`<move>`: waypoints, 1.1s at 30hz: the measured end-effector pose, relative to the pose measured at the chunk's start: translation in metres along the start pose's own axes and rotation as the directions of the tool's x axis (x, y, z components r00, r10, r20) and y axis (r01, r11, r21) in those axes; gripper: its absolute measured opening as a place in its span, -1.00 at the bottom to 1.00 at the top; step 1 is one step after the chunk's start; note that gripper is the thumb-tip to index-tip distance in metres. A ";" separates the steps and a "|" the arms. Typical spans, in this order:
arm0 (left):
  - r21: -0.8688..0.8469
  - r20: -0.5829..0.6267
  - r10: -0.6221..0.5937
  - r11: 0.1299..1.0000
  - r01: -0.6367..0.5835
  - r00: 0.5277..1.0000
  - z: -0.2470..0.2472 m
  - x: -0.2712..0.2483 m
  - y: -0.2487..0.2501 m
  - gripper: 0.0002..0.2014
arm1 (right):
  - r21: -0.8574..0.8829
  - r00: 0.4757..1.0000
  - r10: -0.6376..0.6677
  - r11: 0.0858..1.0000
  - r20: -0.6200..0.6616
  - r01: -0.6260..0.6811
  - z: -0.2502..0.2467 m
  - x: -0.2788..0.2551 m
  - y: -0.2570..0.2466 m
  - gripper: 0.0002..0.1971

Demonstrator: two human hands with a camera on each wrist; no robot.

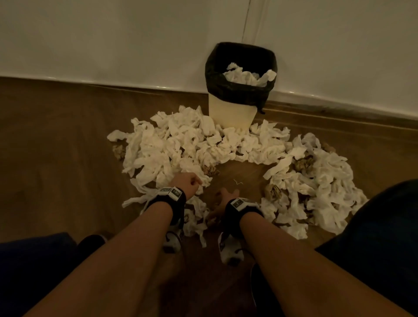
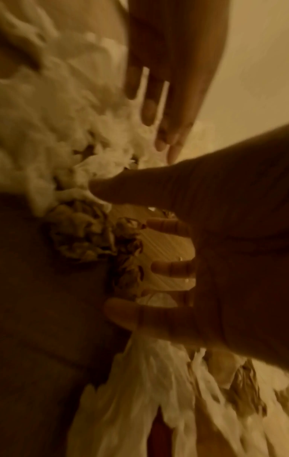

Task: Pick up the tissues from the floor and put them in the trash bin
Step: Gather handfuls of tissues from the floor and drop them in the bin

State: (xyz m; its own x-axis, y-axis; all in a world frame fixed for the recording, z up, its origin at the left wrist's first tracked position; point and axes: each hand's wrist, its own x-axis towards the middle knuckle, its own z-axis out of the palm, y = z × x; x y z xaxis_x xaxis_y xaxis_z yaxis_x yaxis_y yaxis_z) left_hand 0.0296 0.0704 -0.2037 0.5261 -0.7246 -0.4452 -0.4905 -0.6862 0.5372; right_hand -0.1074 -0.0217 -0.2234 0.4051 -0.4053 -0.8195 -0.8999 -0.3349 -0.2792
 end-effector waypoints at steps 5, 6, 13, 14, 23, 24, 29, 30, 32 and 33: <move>-0.025 -0.055 -0.002 1.000 0.000 0.998 0.005 0.000 -0.005 -0.78 | -0.188 0.998 -0.061 0.980 -0.007 0.058 0.024 -0.005 -0.005 -0.17; -0.030 -0.060 0.003 1.000 -0.004 0.998 0.005 -0.001 -0.005 -0.78 | -0.204 0.998 -0.064 0.977 0.008 0.064 0.026 -0.005 -0.006 -0.25; 0.032 -0.121 0.098 0.995 -0.095 0.988 0.005 0.001 -0.002 -0.78 | -0.074 0.958 -0.192 0.981 -0.211 0.180 0.013 -0.002 -0.006 -0.79; 0.068 -0.142 0.134 0.990 -0.125 0.981 0.005 0.001 0.000 -0.79 | -0.025 0.955 -0.177 0.984 -0.237 0.176 0.008 -0.002 -0.006 -0.79; 0.453 -0.124 0.317 0.861 -0.231 0.940 0.023 0.020 0.032 -0.78 | 0.351 0.916 0.030 0.928 -0.401 0.124 -0.031 0.000 -0.009 -0.54; 0.495 -0.124 0.331 0.838 -0.231 0.935 0.025 0.024 0.034 -0.75 | 0.385 0.920 0.039 0.915 -0.390 0.124 -0.034 0.000 -0.009 -0.55; 0.671 -0.065 0.333 0.712 -0.206 0.941 0.032 0.039 0.040 -0.68 | 0.587 0.922 0.142 0.802 -0.362 0.107 -0.041 0.000 0.006 -0.63; 0.702 -0.034 0.319 0.682 -0.204 0.947 0.032 0.041 0.040 -0.66 | 0.636 0.927 0.160 0.765 -0.340 0.101 -0.042 0.000 0.010 -0.66; 0.749 0.013 0.299 0.630 -0.207 0.954 0.030 0.044 0.040 -0.60 | 0.709 0.941 0.175 0.699 -0.291 0.089 -0.039 0.002 0.017 -0.67; 0.766 0.015 0.294 0.612 -0.200 0.956 0.030 0.046 0.040 -0.58 | 0.739 0.940 0.186 0.667 -0.287 0.094 -0.037 0.002 0.019 -0.67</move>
State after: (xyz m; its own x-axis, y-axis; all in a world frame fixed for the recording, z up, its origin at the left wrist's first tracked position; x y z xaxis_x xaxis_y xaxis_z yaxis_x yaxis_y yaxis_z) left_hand 0.0132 0.0072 -0.2240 0.3482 -0.8953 -0.2778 -0.9370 -0.3238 -0.1308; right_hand -0.1180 -0.0606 -0.2114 0.2599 -0.6870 -0.6785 -0.6817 0.3671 -0.6328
